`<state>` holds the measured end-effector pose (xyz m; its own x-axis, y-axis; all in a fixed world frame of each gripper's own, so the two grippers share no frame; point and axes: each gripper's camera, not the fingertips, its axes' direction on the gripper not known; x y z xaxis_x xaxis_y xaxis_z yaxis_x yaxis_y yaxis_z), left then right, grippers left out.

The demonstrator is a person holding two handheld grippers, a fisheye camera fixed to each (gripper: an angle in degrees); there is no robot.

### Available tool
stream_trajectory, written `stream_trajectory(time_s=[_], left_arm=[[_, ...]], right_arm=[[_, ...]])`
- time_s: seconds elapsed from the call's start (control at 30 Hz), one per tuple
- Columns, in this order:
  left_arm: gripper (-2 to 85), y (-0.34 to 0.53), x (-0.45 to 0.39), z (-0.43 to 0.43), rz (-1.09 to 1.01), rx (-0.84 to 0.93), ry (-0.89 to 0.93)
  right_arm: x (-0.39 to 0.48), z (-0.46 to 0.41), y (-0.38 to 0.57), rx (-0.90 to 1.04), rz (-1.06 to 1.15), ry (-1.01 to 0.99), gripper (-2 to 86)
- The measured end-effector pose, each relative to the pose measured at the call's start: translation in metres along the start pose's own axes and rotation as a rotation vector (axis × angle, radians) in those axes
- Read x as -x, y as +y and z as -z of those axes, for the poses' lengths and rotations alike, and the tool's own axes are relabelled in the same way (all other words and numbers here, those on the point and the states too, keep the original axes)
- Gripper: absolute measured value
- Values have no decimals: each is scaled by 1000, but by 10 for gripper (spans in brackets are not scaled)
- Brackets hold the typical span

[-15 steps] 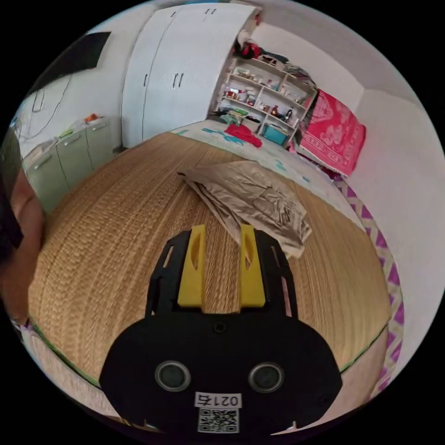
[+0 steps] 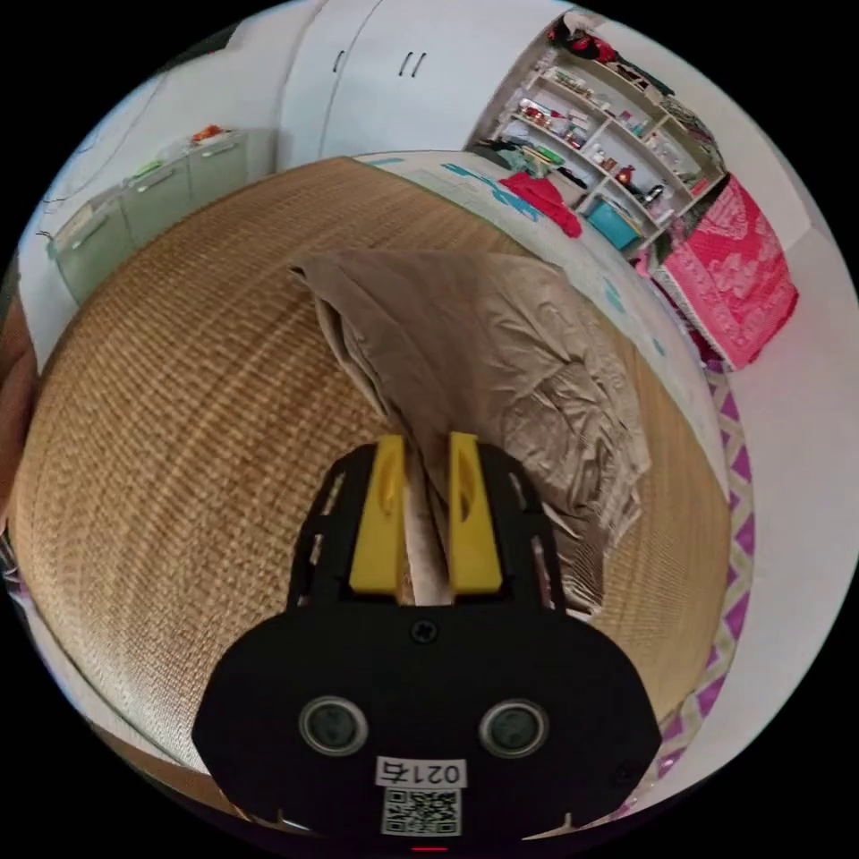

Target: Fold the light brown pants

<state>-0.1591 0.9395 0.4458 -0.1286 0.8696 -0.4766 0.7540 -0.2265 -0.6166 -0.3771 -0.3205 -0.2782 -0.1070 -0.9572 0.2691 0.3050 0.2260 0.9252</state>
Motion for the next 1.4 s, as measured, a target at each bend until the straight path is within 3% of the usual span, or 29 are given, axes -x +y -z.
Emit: stream_trajectory(time_s=[0.13,0.33,0.43,0.6,0.73,0.9,1.07,1.2,1.4], left_arm=[[61,-2,3,-19,-23,59,-29],[8,-3,22,-63,1,170,-86],[25,1,36,-94,35,240,-117],[95,10,59,-150,112,364,-207],[102,23,88,-201,242,485,-283],[35,55,98,-300,305,755,-399],[99,78,55,-468,142,1107,-539],[93,81,38,-543,94,1244,-626],[89,90,14,-607,-24,1374,-863]], right_arm=[[16,26,12,59,0,103,10],[79,123,118,185,-76,101,-2],[148,178,180,277,-131,140,-2],[294,256,273,454,-408,255,0],[397,276,315,577,-547,295,-3],[481,289,323,458,-735,349,-3],[496,293,335,272,-912,302,13],[511,301,370,137,-1060,135,61],[580,371,491,-126,-1460,256,116]])
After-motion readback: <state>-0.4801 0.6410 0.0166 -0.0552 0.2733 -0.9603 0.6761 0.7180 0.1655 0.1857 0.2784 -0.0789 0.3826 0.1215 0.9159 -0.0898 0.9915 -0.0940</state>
